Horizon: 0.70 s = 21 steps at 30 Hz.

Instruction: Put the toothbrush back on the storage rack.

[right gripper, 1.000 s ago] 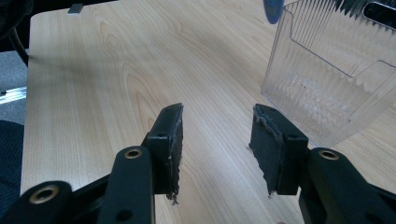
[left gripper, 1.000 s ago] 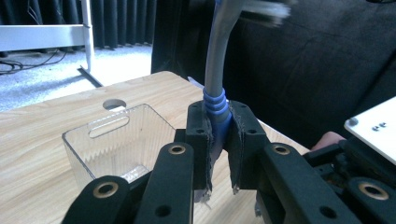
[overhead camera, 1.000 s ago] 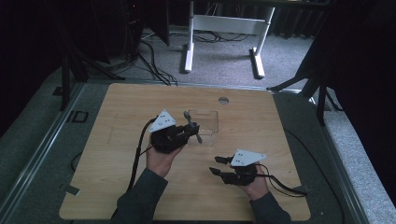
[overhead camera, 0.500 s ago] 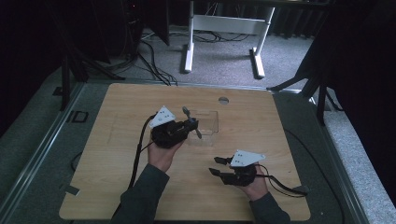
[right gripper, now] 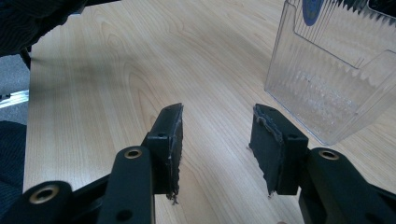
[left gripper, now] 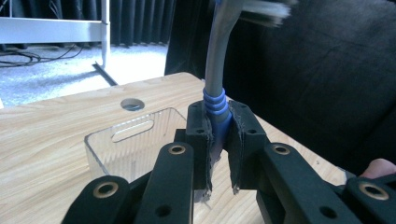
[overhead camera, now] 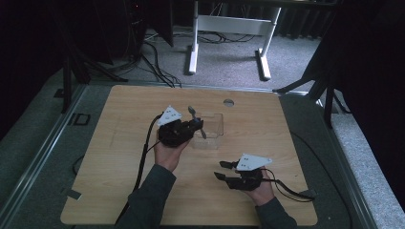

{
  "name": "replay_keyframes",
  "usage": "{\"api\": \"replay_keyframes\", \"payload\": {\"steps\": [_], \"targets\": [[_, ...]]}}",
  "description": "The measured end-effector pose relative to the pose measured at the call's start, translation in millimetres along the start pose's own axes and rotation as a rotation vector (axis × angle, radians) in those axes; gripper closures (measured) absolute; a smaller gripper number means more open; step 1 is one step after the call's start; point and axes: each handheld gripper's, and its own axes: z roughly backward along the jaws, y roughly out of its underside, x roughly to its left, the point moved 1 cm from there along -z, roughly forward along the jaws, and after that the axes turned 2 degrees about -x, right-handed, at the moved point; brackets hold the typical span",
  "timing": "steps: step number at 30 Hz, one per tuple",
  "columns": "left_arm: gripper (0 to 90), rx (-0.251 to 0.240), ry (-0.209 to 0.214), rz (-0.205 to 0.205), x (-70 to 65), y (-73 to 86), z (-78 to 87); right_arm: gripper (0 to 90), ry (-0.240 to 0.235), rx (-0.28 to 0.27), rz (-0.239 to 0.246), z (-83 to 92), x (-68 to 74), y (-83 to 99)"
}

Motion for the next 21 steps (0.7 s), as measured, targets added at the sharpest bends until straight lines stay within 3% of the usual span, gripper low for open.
{"api": "replay_keyframes", "payload": {"steps": [21], "targets": [[80.2,0.035,-0.040,0.042,17.5,3.8,-21.8,53.0,-0.005,0.005,0.002,-2.3,0.7,1.7]]}}
